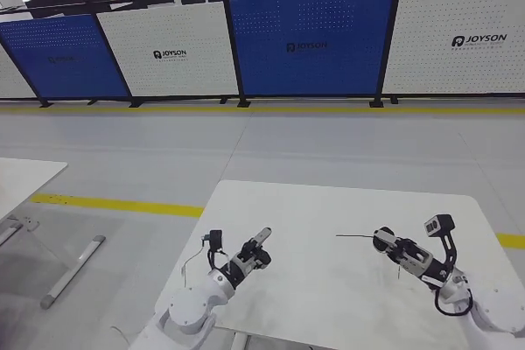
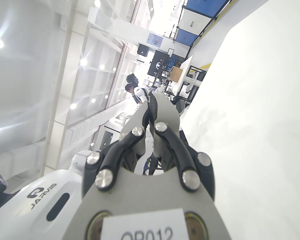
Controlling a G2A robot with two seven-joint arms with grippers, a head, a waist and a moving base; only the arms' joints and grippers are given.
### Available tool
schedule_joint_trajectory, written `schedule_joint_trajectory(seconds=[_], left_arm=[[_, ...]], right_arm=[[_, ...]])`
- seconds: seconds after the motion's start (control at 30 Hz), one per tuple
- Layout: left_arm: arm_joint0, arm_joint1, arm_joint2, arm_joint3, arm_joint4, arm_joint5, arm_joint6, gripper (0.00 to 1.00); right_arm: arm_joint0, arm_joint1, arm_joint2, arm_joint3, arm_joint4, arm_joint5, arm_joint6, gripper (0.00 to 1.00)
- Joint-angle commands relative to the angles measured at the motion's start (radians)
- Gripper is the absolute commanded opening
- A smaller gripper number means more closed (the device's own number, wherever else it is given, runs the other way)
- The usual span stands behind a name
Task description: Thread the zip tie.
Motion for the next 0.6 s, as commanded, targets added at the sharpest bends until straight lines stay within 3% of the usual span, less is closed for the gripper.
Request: schedule_joint_trajectory(seconds=[0.0,0.23,0.57], left_arm=[[-0.009,-0.001,0.031,0.002,0.014,0.011,-0.029,1.00],[-0.074,-0.019,0.164,0.055,0.055,-0.032,-0.017,1.00],[-0.076,-0.019,0.167,0.058,0.054,-0.034,-0.015,1.00]], right_arm=[[-0.008,-0.011,-0.006,-0.004,0.009,0.000,-0.002,0.00],[-0.019,-0.044,-0.027,0.023,-0.033,0.000,-0.003,0.00],[-0.019,-0.044,-0.027,0.023,-0.033,0.000,-0.003,0.00]])
